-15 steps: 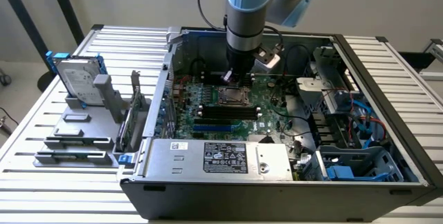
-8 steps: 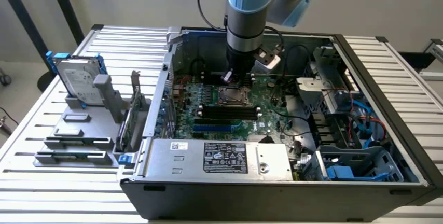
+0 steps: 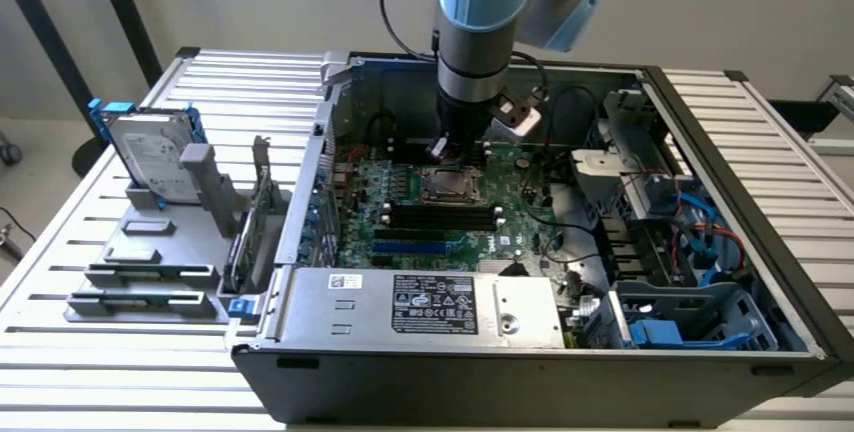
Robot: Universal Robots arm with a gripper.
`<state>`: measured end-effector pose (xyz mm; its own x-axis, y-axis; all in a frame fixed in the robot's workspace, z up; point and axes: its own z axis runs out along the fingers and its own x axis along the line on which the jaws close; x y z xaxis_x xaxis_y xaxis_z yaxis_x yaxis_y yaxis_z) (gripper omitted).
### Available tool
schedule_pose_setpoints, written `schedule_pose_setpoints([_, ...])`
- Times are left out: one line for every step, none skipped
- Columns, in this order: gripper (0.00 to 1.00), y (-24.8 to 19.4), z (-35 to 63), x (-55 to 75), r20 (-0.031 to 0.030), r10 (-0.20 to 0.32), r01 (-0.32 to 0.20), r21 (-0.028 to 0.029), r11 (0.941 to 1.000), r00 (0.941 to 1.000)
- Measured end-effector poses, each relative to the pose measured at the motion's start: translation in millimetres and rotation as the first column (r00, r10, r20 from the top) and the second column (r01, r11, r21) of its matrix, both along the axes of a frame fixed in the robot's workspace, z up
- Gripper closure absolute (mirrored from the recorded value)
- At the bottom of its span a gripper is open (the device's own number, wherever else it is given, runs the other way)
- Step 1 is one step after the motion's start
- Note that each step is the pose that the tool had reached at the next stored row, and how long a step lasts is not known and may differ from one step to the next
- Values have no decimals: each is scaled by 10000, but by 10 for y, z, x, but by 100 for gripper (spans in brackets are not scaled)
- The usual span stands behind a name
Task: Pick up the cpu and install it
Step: 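Install the first cpu locking lever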
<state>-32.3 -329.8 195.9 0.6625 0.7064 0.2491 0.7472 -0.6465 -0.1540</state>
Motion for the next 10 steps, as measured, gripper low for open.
schedule_pose_setpoints([89, -2, 0, 0, 0, 0, 0, 30, 10000, 10000])
schedule_pose_setpoints([89, -3, 3, 0, 0, 0, 0, 58, 10000, 10000])
schedule_pose_setpoints([89, -6, 14, 1, -1, 0, 0, 74, 10000, 10000])
schedule_pose_setpoints([89, -13, 33, 0, -12, 0, 0, 79, 10000, 10000])
schedule_pose_setpoints([89, -23, 55, -2, -22, 0, 0, 78, 10000, 10000])
schedule_pose_setpoints([89, -37, 72, -6, -28, 0, 0, 84, 10000, 10000])
schedule_pose_setpoints([89, -55, 88, -15, -31, -1, 1, 88, 10000, 10000])
schedule_pose_setpoints([89, -76, 101, -23, -35, 0, 1, 90, 10000, 10000])
schedule_pose_setpoints([89, -99, 113, -33, -36, 0, 0, 92, 10000, 10000])
schedule_pose_setpoints([89, -125, 124, -46, -36, 0, 1, 95, 10000, 10000])
